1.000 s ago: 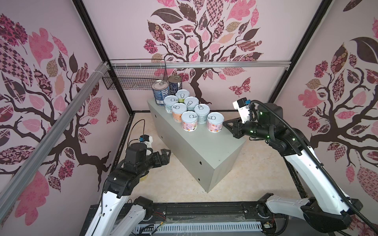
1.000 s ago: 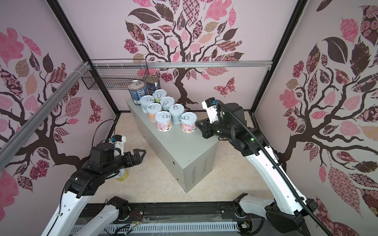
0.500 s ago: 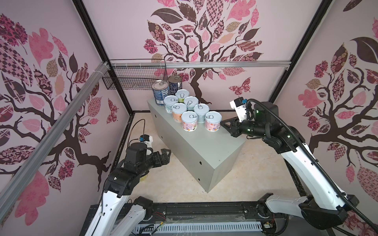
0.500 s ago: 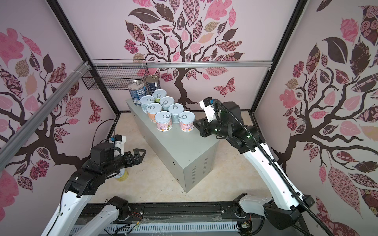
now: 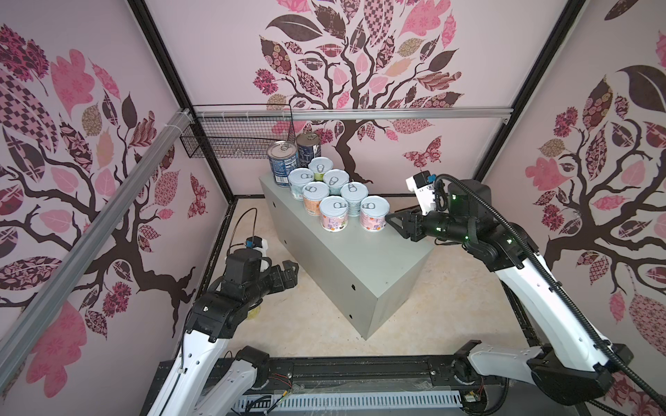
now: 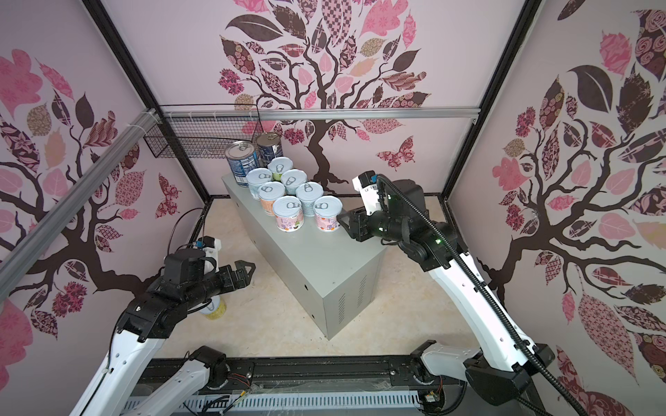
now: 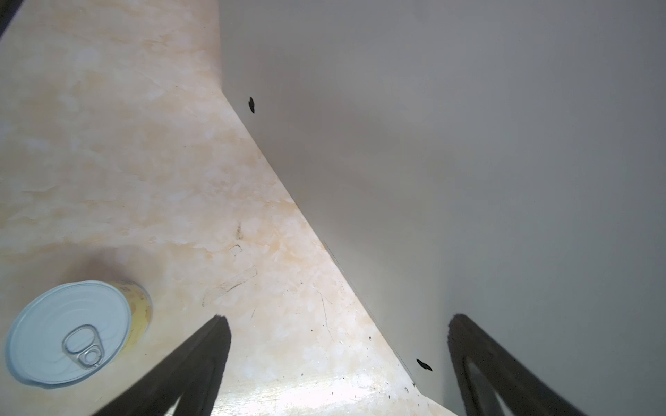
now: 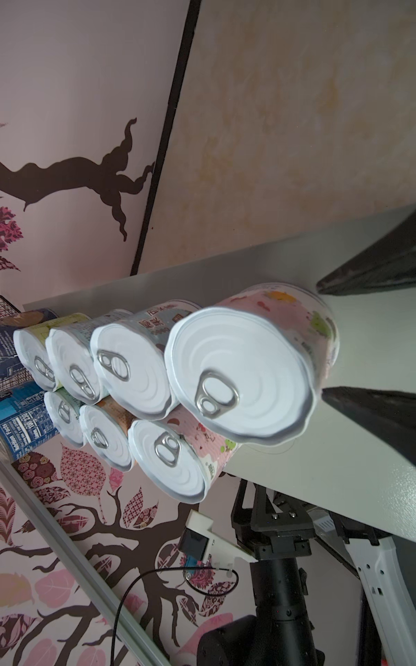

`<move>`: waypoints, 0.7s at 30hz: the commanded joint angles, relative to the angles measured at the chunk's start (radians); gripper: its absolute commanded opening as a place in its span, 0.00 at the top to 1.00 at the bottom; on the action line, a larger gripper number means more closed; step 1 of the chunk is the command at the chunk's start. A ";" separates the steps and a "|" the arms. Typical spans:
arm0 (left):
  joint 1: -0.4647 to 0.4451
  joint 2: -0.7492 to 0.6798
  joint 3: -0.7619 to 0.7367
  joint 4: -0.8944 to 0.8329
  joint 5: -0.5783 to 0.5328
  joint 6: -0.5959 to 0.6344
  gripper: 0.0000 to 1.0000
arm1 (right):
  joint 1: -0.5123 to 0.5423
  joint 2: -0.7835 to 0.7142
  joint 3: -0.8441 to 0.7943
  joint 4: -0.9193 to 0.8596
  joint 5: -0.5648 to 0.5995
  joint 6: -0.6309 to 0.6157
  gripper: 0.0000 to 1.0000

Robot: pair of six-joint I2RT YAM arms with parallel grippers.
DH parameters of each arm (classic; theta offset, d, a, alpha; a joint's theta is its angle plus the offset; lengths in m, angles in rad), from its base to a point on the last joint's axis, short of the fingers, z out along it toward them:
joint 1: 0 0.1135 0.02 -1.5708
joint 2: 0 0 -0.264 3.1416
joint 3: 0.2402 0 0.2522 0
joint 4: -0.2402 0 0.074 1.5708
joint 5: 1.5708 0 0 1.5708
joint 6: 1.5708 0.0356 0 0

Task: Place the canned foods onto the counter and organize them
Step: 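Withdraw the right gripper while the left gripper moves over the yellow floor can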

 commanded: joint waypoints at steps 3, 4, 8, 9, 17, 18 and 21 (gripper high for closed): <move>0.004 0.018 0.085 -0.069 -0.085 -0.029 0.02 | 0.000 -0.101 -0.016 0.010 0.090 0.022 0.53; 0.004 0.019 0.090 -0.076 -0.091 -0.032 0.02 | 0.000 -0.118 -0.030 0.017 0.103 0.033 0.53; 0.005 0.024 0.114 -0.110 -0.139 -0.059 0.02 | -0.006 -0.171 -0.084 0.036 0.162 0.064 0.51; 0.004 0.028 0.122 -0.122 -0.153 -0.071 0.02 | -0.013 -0.182 -0.101 0.040 0.173 0.068 0.50; 0.004 0.054 0.149 -0.185 -0.186 -0.099 0.02 | -0.219 -0.278 -0.285 0.165 0.091 0.174 0.45; 0.004 0.057 0.150 -0.192 -0.192 -0.103 0.02 | -0.227 -0.291 -0.307 0.189 0.098 0.191 0.45; 0.004 0.076 0.156 -0.218 -0.215 -0.123 0.02 | -0.233 -0.314 -0.366 0.245 0.138 0.233 0.41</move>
